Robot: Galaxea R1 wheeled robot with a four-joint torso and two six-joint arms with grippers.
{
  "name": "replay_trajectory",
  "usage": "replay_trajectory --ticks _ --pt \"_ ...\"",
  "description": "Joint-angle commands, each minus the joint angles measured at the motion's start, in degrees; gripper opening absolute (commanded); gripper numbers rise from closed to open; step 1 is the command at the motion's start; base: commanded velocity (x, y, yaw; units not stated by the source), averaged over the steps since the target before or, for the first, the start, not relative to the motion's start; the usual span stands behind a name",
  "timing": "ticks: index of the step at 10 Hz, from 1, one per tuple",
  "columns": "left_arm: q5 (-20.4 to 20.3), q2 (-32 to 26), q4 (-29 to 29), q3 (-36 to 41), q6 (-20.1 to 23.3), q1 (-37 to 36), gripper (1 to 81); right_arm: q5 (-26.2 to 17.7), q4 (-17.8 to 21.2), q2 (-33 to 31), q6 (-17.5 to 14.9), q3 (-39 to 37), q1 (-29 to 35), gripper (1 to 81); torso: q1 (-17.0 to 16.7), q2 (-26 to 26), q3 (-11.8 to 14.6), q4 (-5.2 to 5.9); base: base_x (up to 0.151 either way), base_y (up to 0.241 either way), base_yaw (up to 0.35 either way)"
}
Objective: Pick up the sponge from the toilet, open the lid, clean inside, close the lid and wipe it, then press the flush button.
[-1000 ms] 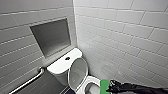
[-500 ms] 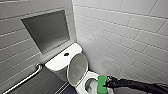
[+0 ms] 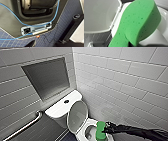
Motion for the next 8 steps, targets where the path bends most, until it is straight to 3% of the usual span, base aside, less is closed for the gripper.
replay_trajectory --ticks 1,2,4,5,6,8 --pt "5.03 -0.3 -0.27 0.09 0.04 3.11 81.1 -2.24 1.79 -0.32 0.08 1.01 9.31 1.0 0.0 0.0 0.0 0.0 0.0 0.0 0.0" --pt "5.03 -0.3 -0.36 0.09 0.04 3.03 81.1 -2.24 1.88 -0.32 0.08 1.09 10.01 1.0 0.0 0.0 -2.47 0.0 0.0 0.0 0.0" --pt "5.03 -0.48 -0.44 0.09 0.04 3.03 81.1 -2.24 1.8 -0.32 0.16 1.01 11.24 1.0 0.0 -0.05 -4.58 0.0 0.0 0.0 0.0" --pt "5.03 -0.48 -0.36 0.09 0.04 3.03 81.1 -2.24 1.8 -0.14 0.16 0.83 12.12 1.0 3.69 -5.78 -5.12 0.0 0.0 0.0 0.0" --pt "5.03 -0.48 -0.36 0.0 0.04 3.03 81.1 -2.24 1.8 -0.05 0.16 0.83 13.0 1.0 3.95 -6.1 -3.08 0.0 0.0 0.0 0.0" --pt "5.03 -0.57 -0.27 -0.09 0.04 3.02 81.1 -2.24 1.8 0.65 0.16 0.75 14.05 1.0 5.81 -9.14 -3.67 0.0 0.0 0.0 0.0"
